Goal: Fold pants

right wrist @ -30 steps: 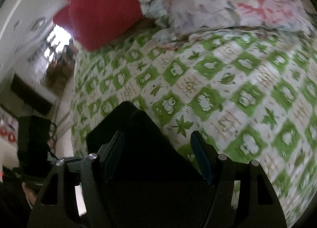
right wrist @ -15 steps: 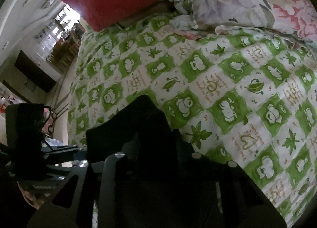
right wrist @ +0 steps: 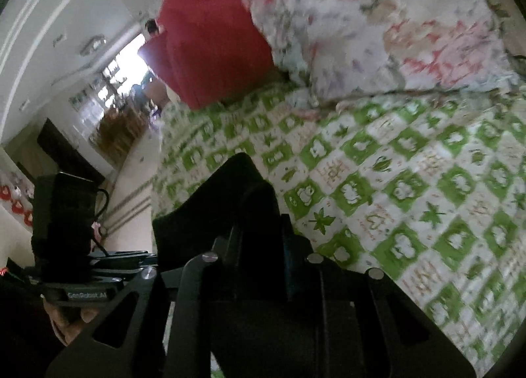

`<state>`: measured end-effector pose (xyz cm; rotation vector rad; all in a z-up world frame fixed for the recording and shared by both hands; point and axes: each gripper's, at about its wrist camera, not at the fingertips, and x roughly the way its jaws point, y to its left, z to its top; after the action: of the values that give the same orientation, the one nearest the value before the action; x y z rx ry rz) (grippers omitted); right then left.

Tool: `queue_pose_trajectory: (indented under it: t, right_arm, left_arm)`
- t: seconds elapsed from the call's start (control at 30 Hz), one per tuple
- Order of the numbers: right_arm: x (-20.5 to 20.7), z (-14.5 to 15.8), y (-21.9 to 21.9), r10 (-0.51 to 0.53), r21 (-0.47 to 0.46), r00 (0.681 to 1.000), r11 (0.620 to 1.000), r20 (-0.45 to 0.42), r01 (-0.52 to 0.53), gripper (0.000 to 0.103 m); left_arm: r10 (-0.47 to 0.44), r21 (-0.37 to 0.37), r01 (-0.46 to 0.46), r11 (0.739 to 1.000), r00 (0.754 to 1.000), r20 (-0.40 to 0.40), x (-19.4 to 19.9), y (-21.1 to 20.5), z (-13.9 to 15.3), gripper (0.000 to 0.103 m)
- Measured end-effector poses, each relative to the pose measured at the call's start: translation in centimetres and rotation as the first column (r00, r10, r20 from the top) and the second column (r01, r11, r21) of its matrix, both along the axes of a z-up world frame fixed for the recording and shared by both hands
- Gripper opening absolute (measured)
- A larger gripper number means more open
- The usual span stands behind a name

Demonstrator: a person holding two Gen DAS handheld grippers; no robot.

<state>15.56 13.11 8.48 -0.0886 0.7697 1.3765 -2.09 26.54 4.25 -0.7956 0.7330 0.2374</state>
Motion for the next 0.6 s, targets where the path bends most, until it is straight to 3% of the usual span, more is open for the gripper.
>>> queue_pose_trajectory:
  t: [0.6]
  right_arm:
    - [-0.4, 2.1, -11.1, -0.1, 0.171, 0.995, 0.98, -0.028, 0.103, 0.02]
  left_arm:
    - [-0.184, 0.062, 0.18, 0.982, 0.98, 0.075, 2.0, -8.6, 5.4, 0.018]
